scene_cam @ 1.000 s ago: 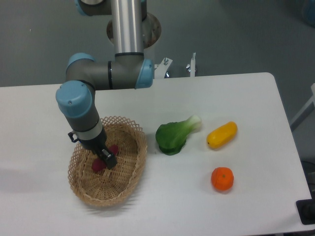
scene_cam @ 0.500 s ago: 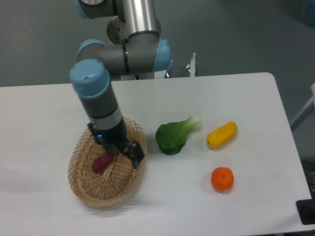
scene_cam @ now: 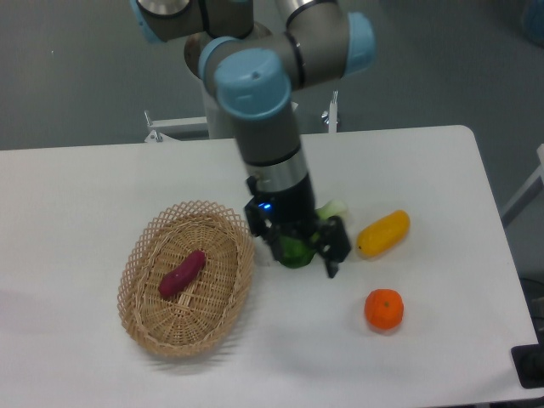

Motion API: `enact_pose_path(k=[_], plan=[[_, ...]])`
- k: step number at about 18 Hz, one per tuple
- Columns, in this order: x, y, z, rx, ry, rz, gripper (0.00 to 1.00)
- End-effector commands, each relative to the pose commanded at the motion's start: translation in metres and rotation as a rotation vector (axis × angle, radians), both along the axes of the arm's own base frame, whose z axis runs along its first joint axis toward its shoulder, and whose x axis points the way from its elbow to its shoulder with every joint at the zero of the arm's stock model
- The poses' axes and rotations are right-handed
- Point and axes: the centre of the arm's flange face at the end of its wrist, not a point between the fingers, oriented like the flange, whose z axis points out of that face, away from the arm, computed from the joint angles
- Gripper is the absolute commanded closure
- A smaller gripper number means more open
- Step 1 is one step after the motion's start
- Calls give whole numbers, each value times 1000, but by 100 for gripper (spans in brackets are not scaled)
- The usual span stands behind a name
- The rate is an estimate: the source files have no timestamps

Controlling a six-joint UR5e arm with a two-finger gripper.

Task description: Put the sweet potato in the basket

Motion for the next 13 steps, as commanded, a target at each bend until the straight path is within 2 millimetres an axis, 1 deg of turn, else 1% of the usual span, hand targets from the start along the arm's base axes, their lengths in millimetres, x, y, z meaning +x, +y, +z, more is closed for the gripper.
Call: enact_pose_path(k=[1, 3, 5, 6, 8, 10, 12, 13], plan=[[-9, -10, 1, -19, -8, -17, 0], [-22, -29, 9, -16, -8, -33, 0], [-39, -47, 16, 8, -89, -8, 0], [-45, -53, 20, 7, -117, -13, 0], [-46, -59, 24, -8, -114, -57, 0], [-46, -63, 22, -19, -110, -69, 0], [-55, -77, 19, -24, -110, -59, 0], [-53, -81, 19, -26, -108, -67, 0]])
